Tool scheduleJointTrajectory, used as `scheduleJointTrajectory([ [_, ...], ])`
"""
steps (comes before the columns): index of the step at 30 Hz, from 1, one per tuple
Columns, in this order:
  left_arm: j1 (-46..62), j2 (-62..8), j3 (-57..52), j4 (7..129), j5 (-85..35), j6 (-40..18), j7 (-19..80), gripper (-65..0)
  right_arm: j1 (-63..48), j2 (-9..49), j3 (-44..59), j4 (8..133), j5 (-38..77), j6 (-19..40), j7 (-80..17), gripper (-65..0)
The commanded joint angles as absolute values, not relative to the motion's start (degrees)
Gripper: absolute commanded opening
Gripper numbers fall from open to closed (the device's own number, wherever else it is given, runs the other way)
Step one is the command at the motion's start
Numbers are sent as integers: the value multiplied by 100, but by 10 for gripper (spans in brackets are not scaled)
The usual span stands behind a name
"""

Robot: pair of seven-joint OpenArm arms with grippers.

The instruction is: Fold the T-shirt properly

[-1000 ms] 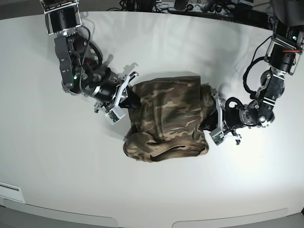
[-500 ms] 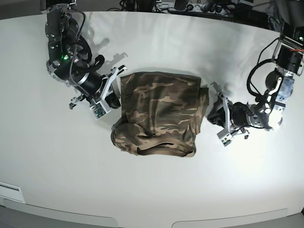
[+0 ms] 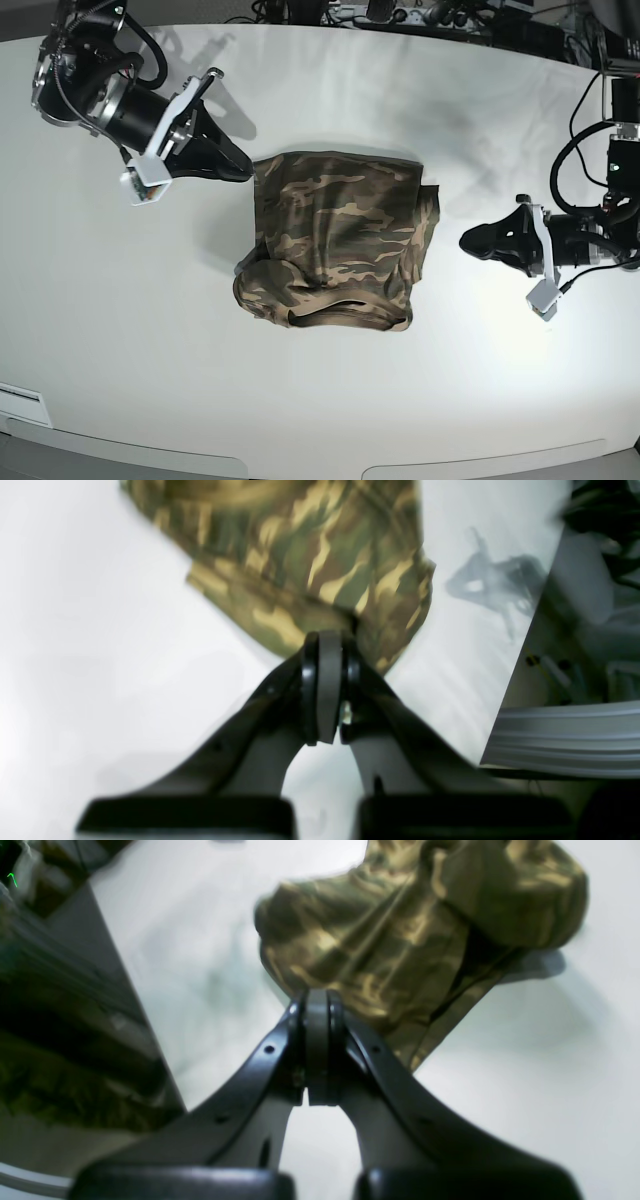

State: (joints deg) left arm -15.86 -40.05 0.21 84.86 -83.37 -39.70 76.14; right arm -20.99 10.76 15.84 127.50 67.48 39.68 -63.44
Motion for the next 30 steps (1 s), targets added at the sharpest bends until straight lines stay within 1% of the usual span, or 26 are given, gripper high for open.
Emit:
scheduleJointTrajectory([
  [1, -1586, -4117, -156, 8678, -8500, -4000, 7533, -650, -2211, 1116, 1730, 12986, 7054, 4000, -6318, -650],
  [3, -1247, -4117, -360, 8930, -8500, -4000, 7533, -650, -2515, 1114, 1955, 13242, 7295, 4000, -6442, -650],
  [6, -567, -4128, -620, 9546, -8500, -4000, 7553, -650, -3072, 1096, 2163, 13500, 7354, 4000, -6484, -650],
  [12, 845, -4128, -939, 11443, -8500, -4000, 7695, -650, -3953, 1094, 2362, 13500, 7437, 4000, -6744, -650],
  [16, 1918, -4123, -1271, 12519, -8500, -4000, 7743, -650, -4508, 1096, 2379, 13500, 7511, 4000, -7389, -650],
  [19, 2738, -4108, -1466, 13096, -8500, -4000, 7747, -650, -4945, 1096, 2379, 13500, 7502, 4000, -7625, -650],
  [22, 3599, -4080, -1518, 13430, -8500, -4000, 7854, -650, -5419, 1096, 2379, 13500, 7496, 4000, -7773, -650],
  [26, 4797, -4066, -1518, 13500, -8500, -4000, 7883, -650, -6055, 1096, 2379, 13500, 7380, 4000, -7940, -650],
  [30, 5824, -3736, -1518, 13500, -8195, -4000, 7819, -650, -6617, 1096, 2377, 13500, 6991, 4000, -7937, -650],
])
